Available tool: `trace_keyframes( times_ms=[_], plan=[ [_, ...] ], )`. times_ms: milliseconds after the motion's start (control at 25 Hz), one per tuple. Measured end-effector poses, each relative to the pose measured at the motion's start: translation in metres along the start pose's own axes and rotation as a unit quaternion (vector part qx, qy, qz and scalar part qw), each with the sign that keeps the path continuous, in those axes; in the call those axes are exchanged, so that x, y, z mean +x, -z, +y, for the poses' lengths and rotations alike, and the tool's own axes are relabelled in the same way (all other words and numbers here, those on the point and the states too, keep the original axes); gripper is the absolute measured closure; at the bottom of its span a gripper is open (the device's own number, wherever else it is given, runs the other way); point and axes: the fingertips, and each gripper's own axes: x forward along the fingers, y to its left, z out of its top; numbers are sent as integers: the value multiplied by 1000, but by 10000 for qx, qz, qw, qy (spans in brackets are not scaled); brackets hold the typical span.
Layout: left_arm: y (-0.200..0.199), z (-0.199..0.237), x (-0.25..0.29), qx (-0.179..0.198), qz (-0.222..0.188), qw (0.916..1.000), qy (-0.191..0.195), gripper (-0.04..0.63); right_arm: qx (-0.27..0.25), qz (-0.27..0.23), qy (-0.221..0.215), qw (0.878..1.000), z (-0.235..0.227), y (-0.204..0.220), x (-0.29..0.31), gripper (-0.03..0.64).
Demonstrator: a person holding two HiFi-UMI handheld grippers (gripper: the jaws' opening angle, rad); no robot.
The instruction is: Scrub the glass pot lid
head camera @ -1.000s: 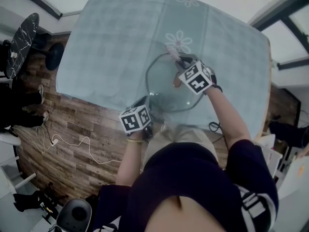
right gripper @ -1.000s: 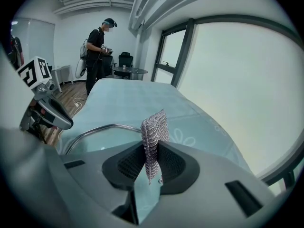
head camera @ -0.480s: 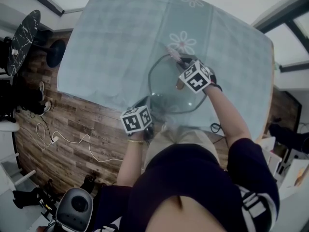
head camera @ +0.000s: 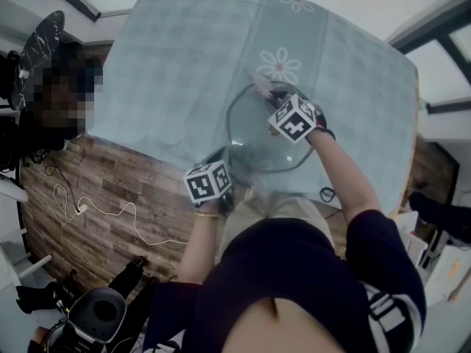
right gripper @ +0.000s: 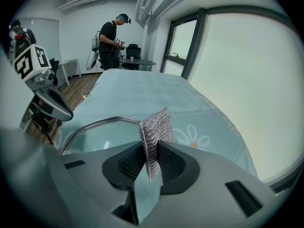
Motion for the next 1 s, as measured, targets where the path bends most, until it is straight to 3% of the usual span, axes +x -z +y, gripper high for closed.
trace_keyframes(
  times_ms=[1000],
  plan=[
    [14, 2, -15, -42, -142, 9999, -66, 595, -1034, 82, -654, 9925, 72, -16, 0, 537]
  ],
)
